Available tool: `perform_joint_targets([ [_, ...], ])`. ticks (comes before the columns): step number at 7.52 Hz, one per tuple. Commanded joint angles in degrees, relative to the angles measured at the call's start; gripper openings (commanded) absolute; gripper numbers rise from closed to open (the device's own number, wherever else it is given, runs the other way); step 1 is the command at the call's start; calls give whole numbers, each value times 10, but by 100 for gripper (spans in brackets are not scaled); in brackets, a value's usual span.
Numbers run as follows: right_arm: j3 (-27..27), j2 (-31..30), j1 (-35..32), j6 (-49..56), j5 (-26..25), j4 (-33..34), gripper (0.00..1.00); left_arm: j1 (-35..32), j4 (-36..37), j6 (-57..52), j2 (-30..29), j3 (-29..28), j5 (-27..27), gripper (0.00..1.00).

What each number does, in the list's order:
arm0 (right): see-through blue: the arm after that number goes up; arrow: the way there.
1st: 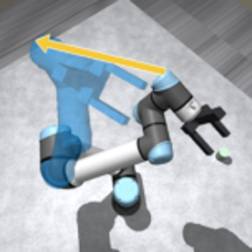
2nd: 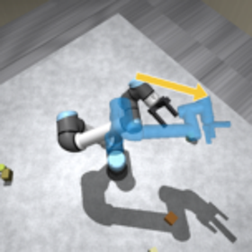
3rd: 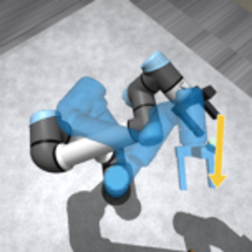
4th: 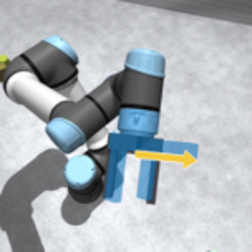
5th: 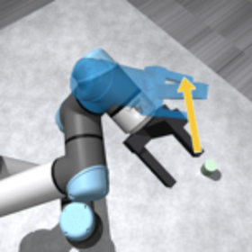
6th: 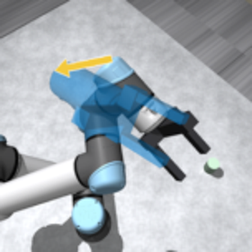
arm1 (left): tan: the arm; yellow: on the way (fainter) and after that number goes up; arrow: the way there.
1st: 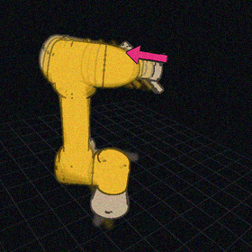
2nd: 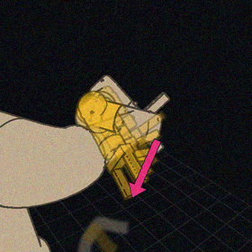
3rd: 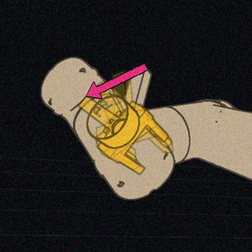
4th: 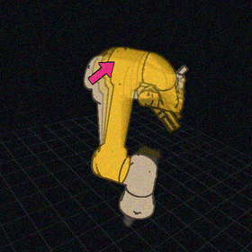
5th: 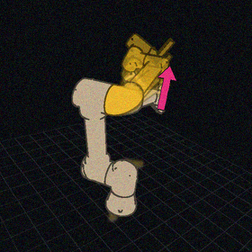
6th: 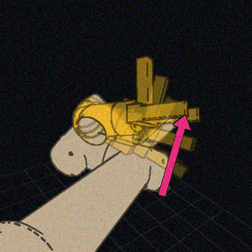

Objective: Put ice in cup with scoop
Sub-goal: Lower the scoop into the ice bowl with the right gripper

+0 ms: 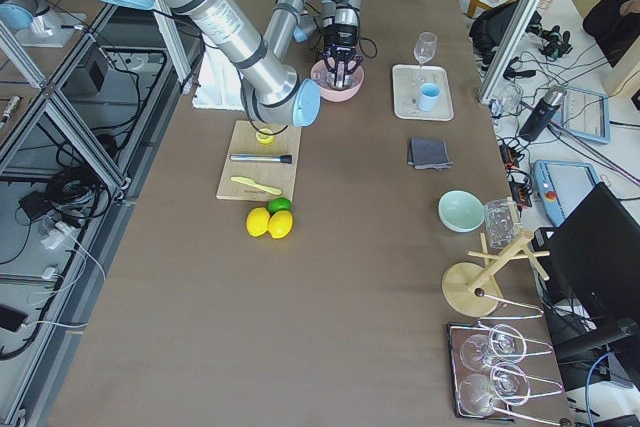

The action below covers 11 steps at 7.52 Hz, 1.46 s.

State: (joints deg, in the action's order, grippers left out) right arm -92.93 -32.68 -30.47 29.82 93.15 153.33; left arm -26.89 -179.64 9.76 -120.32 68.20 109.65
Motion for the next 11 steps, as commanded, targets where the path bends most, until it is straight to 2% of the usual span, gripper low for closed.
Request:
perform_joint_targets([
  [1,26,11,10,-16,-1,-4,0,0,-2,0,-1,0,0,98],
  [6,38,15,12,-56,5,-53,0,0,-2,0,-1,0,0,98],
  [11,29,-5,18,-122,9,-138,0,0,-1,0,0,0,0,98],
])
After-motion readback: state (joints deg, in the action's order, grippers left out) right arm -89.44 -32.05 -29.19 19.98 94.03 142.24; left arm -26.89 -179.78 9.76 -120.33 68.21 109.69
